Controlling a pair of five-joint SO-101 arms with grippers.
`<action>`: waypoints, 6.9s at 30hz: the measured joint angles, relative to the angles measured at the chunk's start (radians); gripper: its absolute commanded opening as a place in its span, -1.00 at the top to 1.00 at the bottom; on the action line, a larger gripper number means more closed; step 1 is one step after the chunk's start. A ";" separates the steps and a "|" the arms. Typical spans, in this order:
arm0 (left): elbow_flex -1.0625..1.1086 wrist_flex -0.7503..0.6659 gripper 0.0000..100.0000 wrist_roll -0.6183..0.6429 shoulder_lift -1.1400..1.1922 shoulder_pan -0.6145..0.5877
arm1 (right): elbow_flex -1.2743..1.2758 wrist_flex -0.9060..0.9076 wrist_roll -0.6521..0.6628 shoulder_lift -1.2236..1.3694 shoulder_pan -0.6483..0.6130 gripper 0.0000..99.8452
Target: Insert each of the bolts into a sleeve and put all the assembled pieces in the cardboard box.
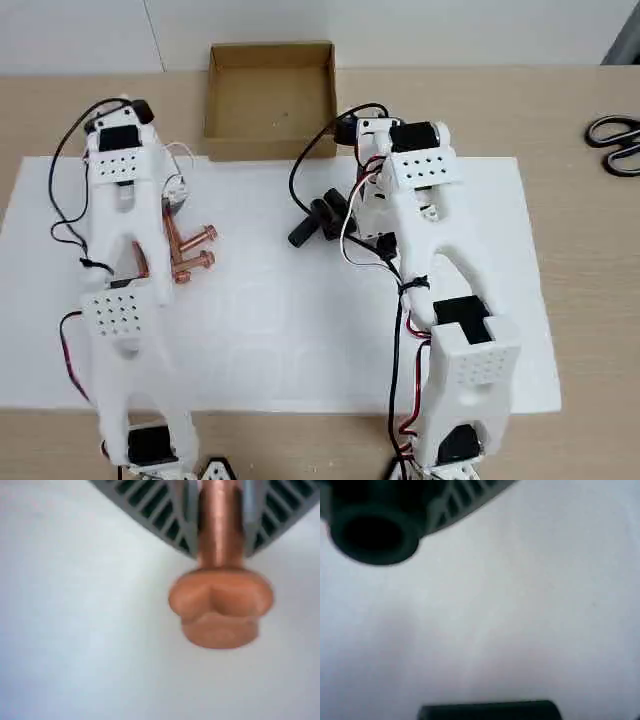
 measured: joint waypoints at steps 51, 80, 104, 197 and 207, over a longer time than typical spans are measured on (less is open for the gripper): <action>1.761 -0.450 0.97 -0.522 -1.392 0.169 | 0.000 0.000 0.000 0.000 0.000 0.99; 1.781 -0.535 0.79 -0.522 -1.211 0.175 | 0.000 0.000 0.000 0.000 0.000 0.99; 1.769 -0.559 0.99 -0.476 -1.195 0.235 | 0.000 0.000 0.000 0.000 0.000 0.99; 1.801 -1.016 0.99 0.061 -1.855 0.655 | 1.956 -1.129 -0.172 -1.984 -0.414 0.99; 1.849 -1.003 0.99 0.061 -1.857 0.704 | 1.956 -1.129 -0.166 -1.984 -0.414 0.99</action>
